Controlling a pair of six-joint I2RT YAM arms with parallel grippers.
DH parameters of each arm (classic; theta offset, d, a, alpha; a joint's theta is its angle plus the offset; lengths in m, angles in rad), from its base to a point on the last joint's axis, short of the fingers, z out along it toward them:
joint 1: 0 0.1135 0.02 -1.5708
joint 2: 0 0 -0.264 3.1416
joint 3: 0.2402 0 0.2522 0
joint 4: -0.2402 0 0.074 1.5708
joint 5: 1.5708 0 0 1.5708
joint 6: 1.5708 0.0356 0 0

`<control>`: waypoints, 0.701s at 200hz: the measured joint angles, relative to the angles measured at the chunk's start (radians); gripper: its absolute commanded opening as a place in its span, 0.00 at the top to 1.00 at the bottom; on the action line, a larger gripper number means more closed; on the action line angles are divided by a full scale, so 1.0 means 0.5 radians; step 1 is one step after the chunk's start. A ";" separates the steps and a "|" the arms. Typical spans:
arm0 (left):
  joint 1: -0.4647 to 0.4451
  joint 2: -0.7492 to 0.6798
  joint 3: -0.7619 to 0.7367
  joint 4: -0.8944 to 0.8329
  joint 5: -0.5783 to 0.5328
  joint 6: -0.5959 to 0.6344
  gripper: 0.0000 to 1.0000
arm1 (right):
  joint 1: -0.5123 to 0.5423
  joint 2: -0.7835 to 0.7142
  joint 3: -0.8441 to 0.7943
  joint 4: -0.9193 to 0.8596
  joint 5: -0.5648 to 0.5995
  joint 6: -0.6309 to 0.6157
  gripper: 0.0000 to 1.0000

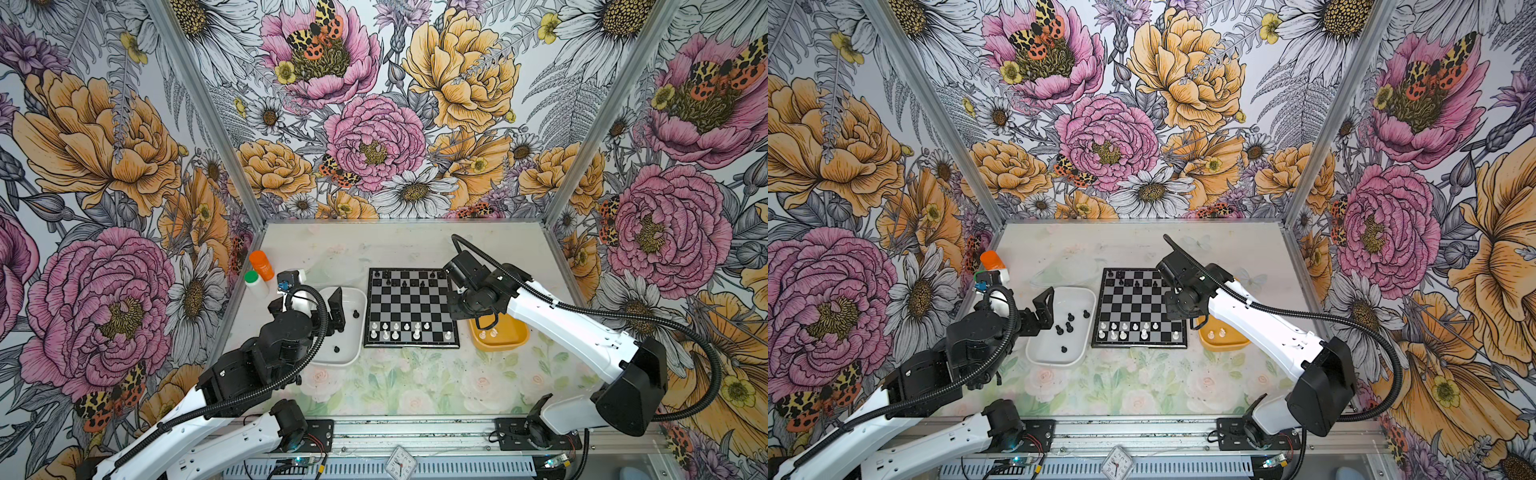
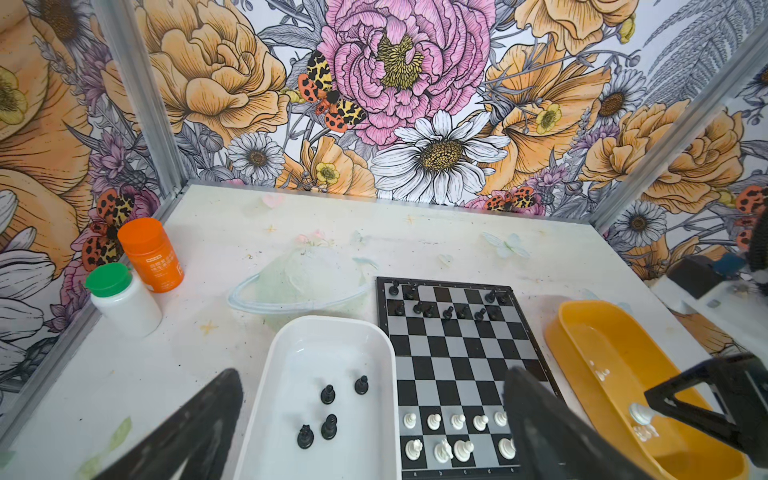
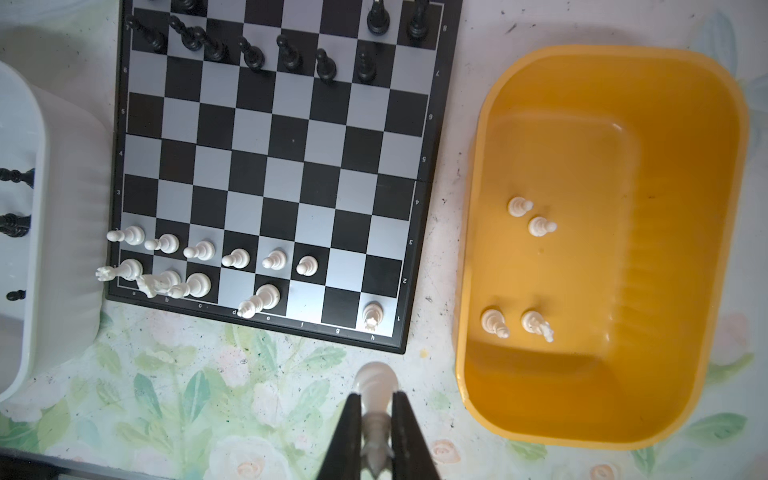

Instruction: Set up the chess pieces on the board

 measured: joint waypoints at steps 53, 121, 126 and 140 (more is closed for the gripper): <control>0.204 -0.005 0.000 0.000 0.172 0.053 0.01 | 0.061 0.062 0.012 0.000 0.040 0.040 0.87; 0.302 0.049 -0.014 0.088 0.298 0.098 0.01 | 0.065 0.088 0.019 0.000 0.071 0.046 0.87; 0.313 0.058 -0.022 0.108 0.308 0.111 0.01 | 0.065 0.097 0.021 0.000 0.071 0.048 0.87; 0.356 0.098 -0.047 0.161 0.352 0.130 0.01 | 0.065 0.127 0.031 0.001 0.072 0.051 0.87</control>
